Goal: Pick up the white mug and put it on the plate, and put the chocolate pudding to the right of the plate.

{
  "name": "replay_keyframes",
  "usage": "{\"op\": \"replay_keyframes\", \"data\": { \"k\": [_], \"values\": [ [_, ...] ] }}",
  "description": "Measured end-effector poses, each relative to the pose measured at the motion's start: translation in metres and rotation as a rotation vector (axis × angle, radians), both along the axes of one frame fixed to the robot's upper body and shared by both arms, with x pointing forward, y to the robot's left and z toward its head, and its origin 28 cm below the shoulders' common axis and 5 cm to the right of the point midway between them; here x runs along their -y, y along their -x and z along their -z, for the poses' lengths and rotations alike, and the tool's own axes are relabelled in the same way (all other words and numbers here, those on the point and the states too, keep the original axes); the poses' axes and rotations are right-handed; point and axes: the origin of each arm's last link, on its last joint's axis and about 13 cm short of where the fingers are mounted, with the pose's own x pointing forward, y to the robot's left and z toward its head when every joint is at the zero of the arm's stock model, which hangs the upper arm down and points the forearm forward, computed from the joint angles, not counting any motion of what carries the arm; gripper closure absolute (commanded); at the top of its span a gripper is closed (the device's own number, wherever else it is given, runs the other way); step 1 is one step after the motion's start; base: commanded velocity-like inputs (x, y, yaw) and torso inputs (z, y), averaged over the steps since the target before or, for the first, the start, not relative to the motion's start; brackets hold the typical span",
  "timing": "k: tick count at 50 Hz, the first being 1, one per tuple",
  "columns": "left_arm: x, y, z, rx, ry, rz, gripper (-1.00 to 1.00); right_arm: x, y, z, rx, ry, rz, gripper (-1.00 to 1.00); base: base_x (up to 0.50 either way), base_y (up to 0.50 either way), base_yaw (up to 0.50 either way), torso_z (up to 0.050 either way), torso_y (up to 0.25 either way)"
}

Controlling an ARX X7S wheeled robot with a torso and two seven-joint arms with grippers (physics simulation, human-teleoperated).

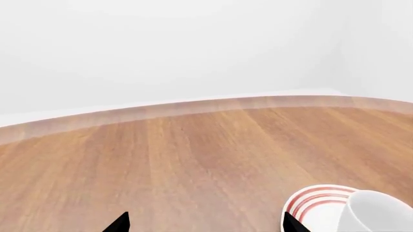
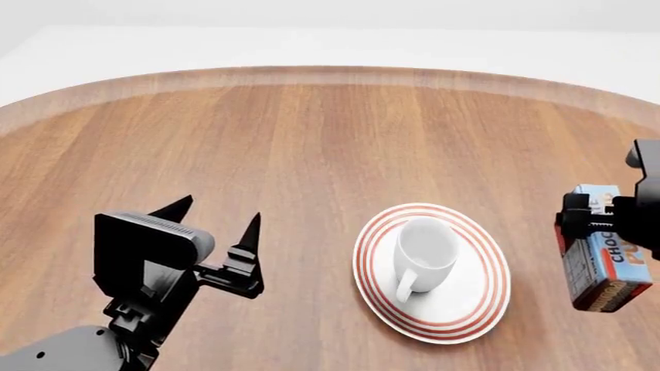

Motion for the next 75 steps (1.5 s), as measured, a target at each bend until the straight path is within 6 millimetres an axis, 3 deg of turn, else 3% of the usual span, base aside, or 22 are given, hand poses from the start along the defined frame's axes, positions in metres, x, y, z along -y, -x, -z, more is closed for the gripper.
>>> {"op": "replay_keyframes", "data": {
  "k": [38, 63, 64, 75],
  "values": [
    [0.002, -0.001, 0.003, -0.009, -0.008, 0.001, -1.0, 0.007, -0.005, 0.045, -0.039, -0.023, 0.035, 1.0, 0.0, 0.0, 0.0, 0.0, 0.0],
    [0.002, -0.001, 0.005, -0.014, -0.009, 0.002, -1.0, 0.01, -0.004, 0.059, -0.06, -0.032, 0.067, 1.0, 0.0, 0.0, 0.0, 0.0, 0.0],
    [0.002, -0.001, 0.005, -0.014, -0.009, 0.002, -1.0, 0.01, -0.004, 0.059, -0.061, -0.033, 0.067, -1.0, 0.0, 0.0, 0.0, 0.0, 0.0],
    [0.002, -0.001, 0.005, -0.014, -0.007, 0.003, -1.0, 0.01, -0.004, 0.055, -0.056, -0.023, 0.062, -1.0, 0.0, 0.0, 0.0, 0.0, 0.0]
  ]
}}
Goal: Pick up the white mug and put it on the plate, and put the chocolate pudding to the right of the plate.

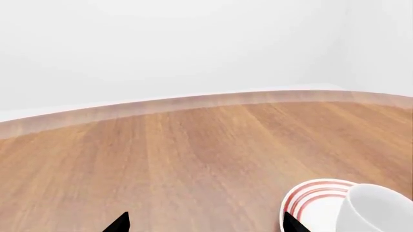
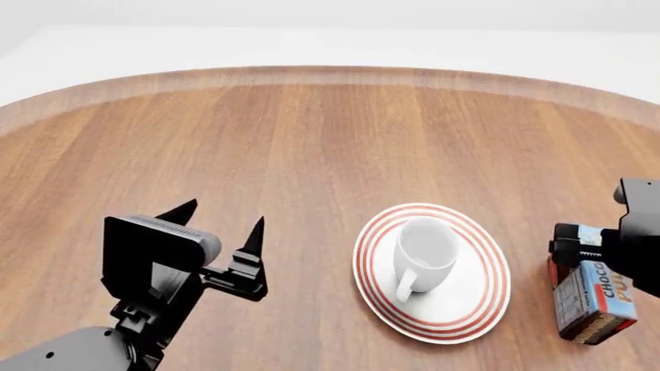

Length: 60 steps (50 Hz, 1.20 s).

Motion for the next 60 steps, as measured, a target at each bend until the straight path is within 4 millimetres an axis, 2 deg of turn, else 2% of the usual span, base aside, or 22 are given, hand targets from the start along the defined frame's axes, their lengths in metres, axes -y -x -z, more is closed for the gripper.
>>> {"op": "replay_keyframes", "data": {
  "k": [15, 21, 44, 60],
  "values": [
    [0.0, 0.0, 0.001, -0.001, 0.002, 0.0, -1.0, 0.0, 0.0, -0.004, 0.005, 0.01, -0.006, -1.0, 0.0, 0.0, 0.0, 0.0, 0.0],
    [0.0, 0.0, 0.001, -0.001, 0.003, 0.0, -1.0, 0.0, 0.002, -0.012, 0.014, 0.018, -0.004, -1.0, 0.0, 0.0, 0.0, 0.0, 0.002],
    [-0.003, 0.002, -0.001, 0.006, 0.008, -0.005, -1.0, -0.003, 0.015, -0.069, 0.076, 0.077, -0.008, -1.0, 0.0, 0.0, 0.0, 0.0, 0.0],
    [-0.004, 0.005, -0.005, 0.016, 0.008, -0.007, -1.0, -0.016, 0.034, -0.116, 0.155, 0.17, -0.087, -1.0, 0.0, 0.0, 0.0, 0.0, 0.0]
  ]
}}
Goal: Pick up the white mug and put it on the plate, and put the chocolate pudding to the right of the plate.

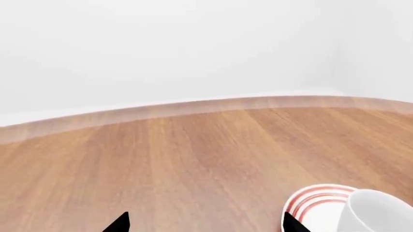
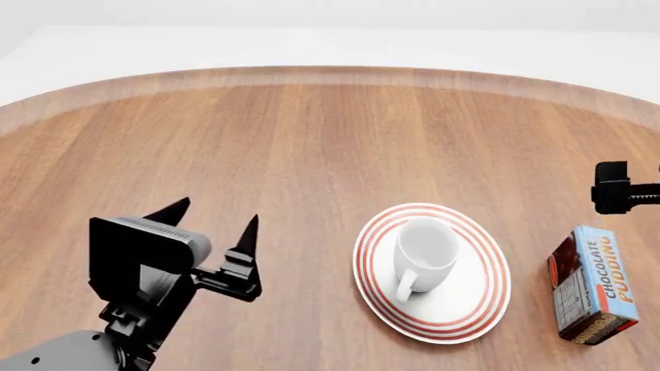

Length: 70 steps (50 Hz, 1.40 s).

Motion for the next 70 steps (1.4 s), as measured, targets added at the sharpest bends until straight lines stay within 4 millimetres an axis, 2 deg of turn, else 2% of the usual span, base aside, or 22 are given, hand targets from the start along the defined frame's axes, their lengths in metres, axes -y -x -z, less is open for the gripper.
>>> {"op": "replay_keyframes", "data": {
  "k": [16, 29, 48, 70],
  "values": [
    [-0.001, 0.003, -0.002, 0.011, -0.001, -0.002, -1.0, -0.017, 0.03, -0.028, 0.108, 0.148, -0.089, -1.0, 0.0, 0.0, 0.0, 0.0, 0.0],
    [-0.001, 0.007, -0.006, 0.027, -0.004, -0.002, -1.0, -0.037, 0.062, -0.041, 0.251, 0.23, -0.143, -1.0, 0.0, 0.0, 0.0, 0.0, 0.0],
    [0.0, 0.017, -0.012, 0.067, -0.023, -0.013, -1.0, -0.061, 0.1, -0.035, 0.503, 0.233, -0.109, -1.0, 0.0, 0.0, 0.0, 0.0, 0.0],
    [-0.006, 0.036, -0.017, 0.147, -0.063, -0.091, -1.0, -0.099, 0.121, -0.011, 0.663, 0.203, -0.13, -1.0, 0.0, 0.0, 0.0, 0.0, 0.0]
  ]
}}
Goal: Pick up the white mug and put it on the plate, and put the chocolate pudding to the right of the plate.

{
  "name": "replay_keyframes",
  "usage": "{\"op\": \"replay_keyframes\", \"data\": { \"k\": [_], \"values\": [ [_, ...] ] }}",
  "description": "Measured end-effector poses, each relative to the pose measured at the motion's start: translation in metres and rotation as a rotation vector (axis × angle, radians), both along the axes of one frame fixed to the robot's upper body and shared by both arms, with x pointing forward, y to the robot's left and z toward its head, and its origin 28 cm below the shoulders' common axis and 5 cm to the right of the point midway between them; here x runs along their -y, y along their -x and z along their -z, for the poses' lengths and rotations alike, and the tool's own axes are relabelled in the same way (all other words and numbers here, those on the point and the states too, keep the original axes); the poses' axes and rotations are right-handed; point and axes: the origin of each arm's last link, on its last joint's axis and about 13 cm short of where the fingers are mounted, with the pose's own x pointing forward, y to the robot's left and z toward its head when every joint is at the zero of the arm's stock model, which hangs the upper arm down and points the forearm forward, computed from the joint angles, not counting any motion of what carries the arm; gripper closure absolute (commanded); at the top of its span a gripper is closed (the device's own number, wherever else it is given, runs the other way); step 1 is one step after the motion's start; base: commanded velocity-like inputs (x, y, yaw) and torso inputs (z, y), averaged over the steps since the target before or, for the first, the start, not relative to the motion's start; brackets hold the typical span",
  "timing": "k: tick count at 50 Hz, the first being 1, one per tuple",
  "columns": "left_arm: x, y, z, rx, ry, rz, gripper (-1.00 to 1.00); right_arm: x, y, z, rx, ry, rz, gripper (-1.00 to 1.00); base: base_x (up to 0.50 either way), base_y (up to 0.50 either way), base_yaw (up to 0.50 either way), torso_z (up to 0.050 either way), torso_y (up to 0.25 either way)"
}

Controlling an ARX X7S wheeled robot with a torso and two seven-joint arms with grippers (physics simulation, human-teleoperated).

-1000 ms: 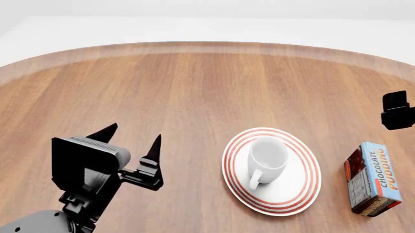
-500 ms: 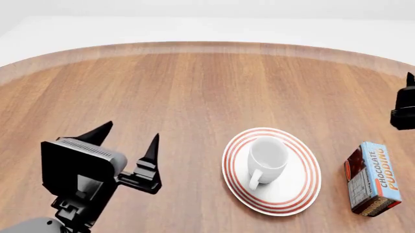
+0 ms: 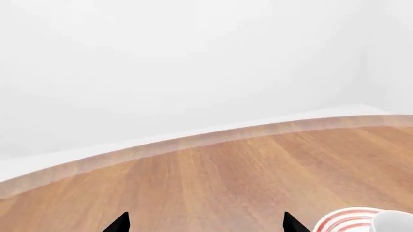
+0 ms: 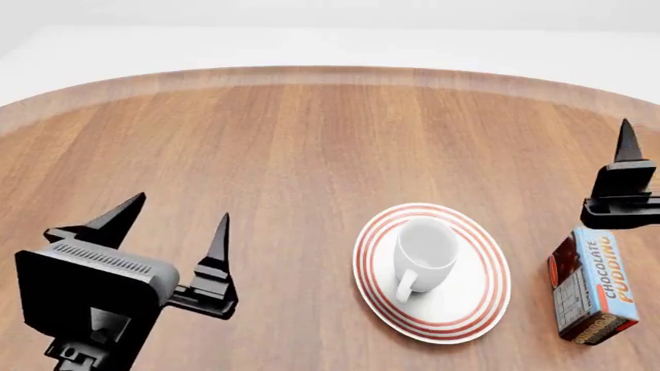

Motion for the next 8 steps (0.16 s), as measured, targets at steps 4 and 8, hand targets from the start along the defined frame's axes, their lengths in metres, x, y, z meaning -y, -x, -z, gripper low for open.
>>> {"op": "replay_keyframes", "data": {
  "k": [4, 8],
  "values": [
    [-0.002, 0.005, 0.0, 0.023, -0.015, -0.026, -1.0, -0.004, 0.002, 0.008, 0.007, -0.01, -0.01, -1.0, 0.0, 0.0, 0.0, 0.0, 0.0],
    [-0.005, 0.01, 0.0, 0.054, -0.029, -0.056, -1.0, -0.007, 0.004, 0.015, 0.011, -0.019, -0.02, -1.0, 0.0, 0.0, 0.0, 0.0, 0.0]
  ]
}}
